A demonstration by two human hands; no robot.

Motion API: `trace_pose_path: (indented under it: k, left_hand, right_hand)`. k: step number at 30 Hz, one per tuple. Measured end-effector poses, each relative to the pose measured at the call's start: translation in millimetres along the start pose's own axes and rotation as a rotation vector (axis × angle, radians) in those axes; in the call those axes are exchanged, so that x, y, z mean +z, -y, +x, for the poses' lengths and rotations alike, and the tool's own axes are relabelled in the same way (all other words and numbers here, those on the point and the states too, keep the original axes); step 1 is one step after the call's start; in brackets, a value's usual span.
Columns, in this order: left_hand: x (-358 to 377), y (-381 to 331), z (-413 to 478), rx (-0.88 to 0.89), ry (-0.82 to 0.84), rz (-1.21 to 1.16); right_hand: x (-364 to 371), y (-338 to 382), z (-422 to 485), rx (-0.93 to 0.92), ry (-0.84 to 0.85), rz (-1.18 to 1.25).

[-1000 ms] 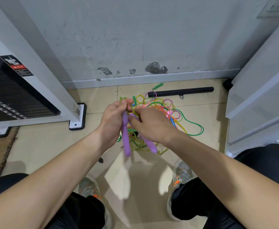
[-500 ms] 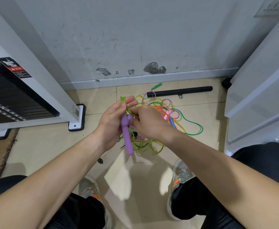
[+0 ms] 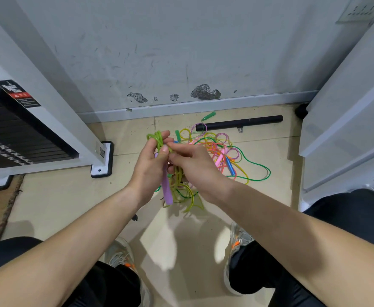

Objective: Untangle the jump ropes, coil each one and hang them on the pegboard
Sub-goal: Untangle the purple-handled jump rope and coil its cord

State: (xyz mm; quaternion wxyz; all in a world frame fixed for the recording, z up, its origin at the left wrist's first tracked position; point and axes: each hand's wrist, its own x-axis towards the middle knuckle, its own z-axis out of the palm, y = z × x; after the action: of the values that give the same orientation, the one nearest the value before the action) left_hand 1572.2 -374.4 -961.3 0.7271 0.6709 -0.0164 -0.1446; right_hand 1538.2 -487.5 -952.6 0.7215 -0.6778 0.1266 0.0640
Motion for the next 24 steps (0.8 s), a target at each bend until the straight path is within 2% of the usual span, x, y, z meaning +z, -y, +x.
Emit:
trace_pose_path:
  k: [4, 7, 10, 13, 15, 17, 19, 21, 24]
  left_hand:
    - [2, -4, 12, -0.121, -0.137, -0.163]
    - [4, -12, 18, -0.215, -0.182, -0.271]
    - [8, -17, 22, -0.228, -0.199, -0.328]
    - [12, -15, 23, -0.228, -0.157, -0.269]
    - [11, -14, 25, -0.197, -0.124, -0.208]
    - [9, -13, 28, -0.146, -0.116, -0.159]
    - [9, -12, 29, -0.108, -0.134, -0.106]
    - [9, -11, 32, -0.081, -0.169, -0.080]
    - [3, -15, 42, -0.114, -0.208, -0.222]
  right_hand:
    - [17, -6, -6, -0.001, -0.015, 0.025]
    - [26, -11, -12, -0.180, -0.086, -0.138]
    - [28, -14, -20, -0.379, -0.190, -0.361]
    - [30, -5, -22, -0.321, -0.181, -0.710]
    - [24, 2, -19, -0.257, -0.125, -0.826]
    - [19, 7, -18, -0.202, -0.052, -0.790]
    - [22, 8, -21, -0.180, -0.023, -0.656]
    - [31, 1, -26, -0.199, -0.083, -0.509]
    - [43, -16, -32, -0.159, -0.205, -0.252]
